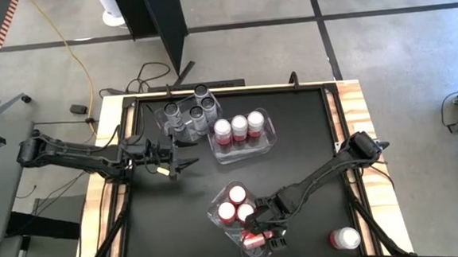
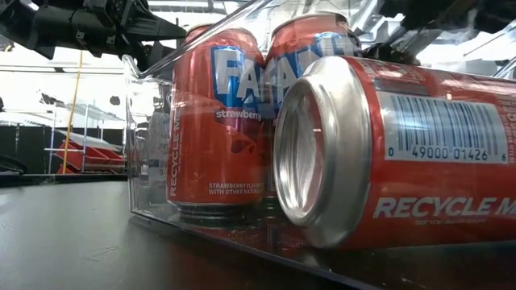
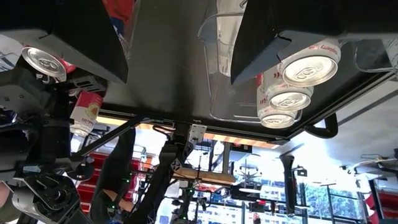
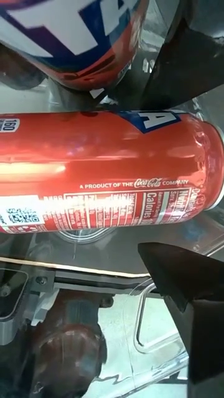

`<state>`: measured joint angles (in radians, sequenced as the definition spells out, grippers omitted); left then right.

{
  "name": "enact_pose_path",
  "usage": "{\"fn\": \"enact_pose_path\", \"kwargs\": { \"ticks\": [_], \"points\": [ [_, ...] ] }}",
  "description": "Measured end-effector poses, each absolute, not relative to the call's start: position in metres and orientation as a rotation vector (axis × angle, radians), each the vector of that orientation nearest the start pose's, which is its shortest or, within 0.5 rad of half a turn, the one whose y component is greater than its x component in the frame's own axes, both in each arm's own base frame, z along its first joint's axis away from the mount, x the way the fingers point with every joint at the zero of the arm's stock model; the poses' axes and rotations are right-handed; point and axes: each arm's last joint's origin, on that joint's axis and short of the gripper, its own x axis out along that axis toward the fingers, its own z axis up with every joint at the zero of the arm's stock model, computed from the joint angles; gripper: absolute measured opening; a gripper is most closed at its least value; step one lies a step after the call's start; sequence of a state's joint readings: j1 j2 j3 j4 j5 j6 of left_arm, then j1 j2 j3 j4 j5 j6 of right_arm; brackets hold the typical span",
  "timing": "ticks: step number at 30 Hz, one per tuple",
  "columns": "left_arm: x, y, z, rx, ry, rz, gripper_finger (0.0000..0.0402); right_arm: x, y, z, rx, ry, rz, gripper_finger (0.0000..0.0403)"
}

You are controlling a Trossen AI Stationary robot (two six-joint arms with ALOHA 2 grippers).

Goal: Sort soda cans
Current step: Put the orange soda can in the bottom transparent bin

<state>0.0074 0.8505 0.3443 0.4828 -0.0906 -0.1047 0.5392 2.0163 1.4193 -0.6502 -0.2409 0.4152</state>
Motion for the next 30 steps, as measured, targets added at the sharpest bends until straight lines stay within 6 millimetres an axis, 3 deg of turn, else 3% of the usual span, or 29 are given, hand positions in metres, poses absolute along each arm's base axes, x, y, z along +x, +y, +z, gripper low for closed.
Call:
{"fn": "enact_pose_path", "kwargs": {
  "ticks": [4, 12, 18, 23, 30],
  "points": [
    [0.186, 0.004, 0.233, -0.103, 0.018, 0.099, 0.0281, 0.340, 0.211, 0.162, 0.146, 1.371, 0.388, 0.0357],
    [0.186, 0.004, 0.234, -0.104, 0.016, 0.099, 0.0281, 0.341, 0.207, 0.161, 0.147, 1.392, 0.359, 0.0267],
    [0.186, 0.004, 0.234, -0.104, 0.016, 0.099, 0.0281, 0.340, 0.202, 0.160, 0.167, 1.422, 0.319, 0.0234],
    [0.186, 0.004, 0.234, -0.105, 0.016, 0.099, 0.0281, 0.339, 0.201, 0.165, 0.177, 1.416, 0.318, 0.0240],
    [0.186, 0.004, 0.234, -0.106, 0.016, 0.099, 0.0281, 0.343, 0.207, 0.185, 0.178, 1.383, 0.350, 0.0317]
  ]
}}
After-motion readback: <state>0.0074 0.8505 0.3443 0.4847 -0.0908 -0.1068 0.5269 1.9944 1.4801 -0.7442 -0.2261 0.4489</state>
